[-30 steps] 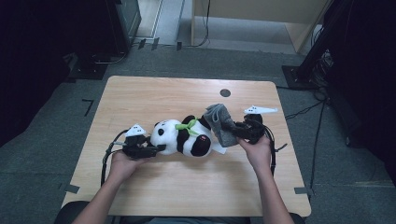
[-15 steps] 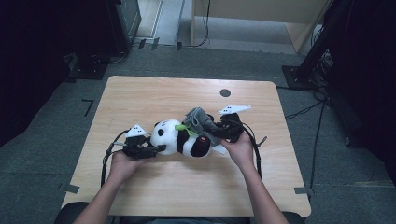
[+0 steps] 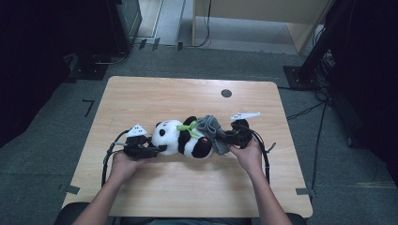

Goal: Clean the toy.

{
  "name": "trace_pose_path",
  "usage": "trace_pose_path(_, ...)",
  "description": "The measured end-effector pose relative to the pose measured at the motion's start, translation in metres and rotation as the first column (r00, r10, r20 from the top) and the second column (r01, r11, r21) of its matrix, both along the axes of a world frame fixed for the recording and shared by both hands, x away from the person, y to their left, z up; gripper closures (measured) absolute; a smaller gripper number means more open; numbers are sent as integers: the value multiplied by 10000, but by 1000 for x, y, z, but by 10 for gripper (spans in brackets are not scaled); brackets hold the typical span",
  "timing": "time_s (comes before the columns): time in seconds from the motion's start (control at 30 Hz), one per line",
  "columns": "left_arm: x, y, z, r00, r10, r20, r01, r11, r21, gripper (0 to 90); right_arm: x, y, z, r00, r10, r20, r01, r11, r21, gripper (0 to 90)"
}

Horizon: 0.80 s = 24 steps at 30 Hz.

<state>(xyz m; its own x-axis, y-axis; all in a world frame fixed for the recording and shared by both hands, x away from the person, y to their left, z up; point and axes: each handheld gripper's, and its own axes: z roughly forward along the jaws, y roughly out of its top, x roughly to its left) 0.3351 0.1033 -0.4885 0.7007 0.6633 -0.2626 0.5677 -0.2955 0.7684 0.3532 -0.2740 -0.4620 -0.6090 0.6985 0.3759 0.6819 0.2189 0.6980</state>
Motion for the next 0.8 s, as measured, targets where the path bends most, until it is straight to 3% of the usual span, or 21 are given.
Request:
trace_pose_path(0.1, 0, 0, 0, 10000, 18, 15, -18, 10000, -48, 395, 1, -3, -5, 9998, -104, -192, 102, 9999, -88, 770)
trace_pose_path(0.23, 0, 0, 0, 10000, 48, 46, -47, 9999, -146, 395, 2, -7, -11, 9990, -296, -320, 266, 9956, -903, 772)
trace_pose_path(0.3, 2, 1, 1, 9999, 102, -109, -106, 9994, -332, 398, 3, -9, -12, 9985, -415, -366, 355, 9876, -1530, 772)
trace_pose_path(0.33, 2, 1, 1, 9998, 115, -135, -120, 9993, -345, 400, 3, -12, -13, 9975, -551, -440, 452, 9785, -2011, 773)
trace_pose_path(0.4, 2, 0, 3, 9998, 107, -138, -111, 9995, -297, 407, 4, -19, -14, 9941, -895, -605, 731, 9696, -2334, 773)
trace_pose_path(0.47, 2, -1, 5, 9999, 111, -86, -114, 9995, -287, 419, 3, -29, -9, 9917, -1175, -519, 1055, 9755, -1930, 774)
trace_pose_path(0.53, 1, -2, 6, 10000, 34, -14, -34, 9997, -253, 440, 1, -35, 2, 9931, -1173, -44, 1158, 9852, -1263, 773)
trace_pose_path(0.63, 0, -2, 8, 9999, -77, 99, 80, 9997, -246, 484, -5, -36, 22, 9915, -1040, 784, 1089, 9922, -610, 773)
trace_pose_path(0.8, -4, -4, 10, 9991, -421, 111, 425, 9983, -407, 520, -15, -30, 51, 9782, -767, 1932, 739, 9970, 215, 773)
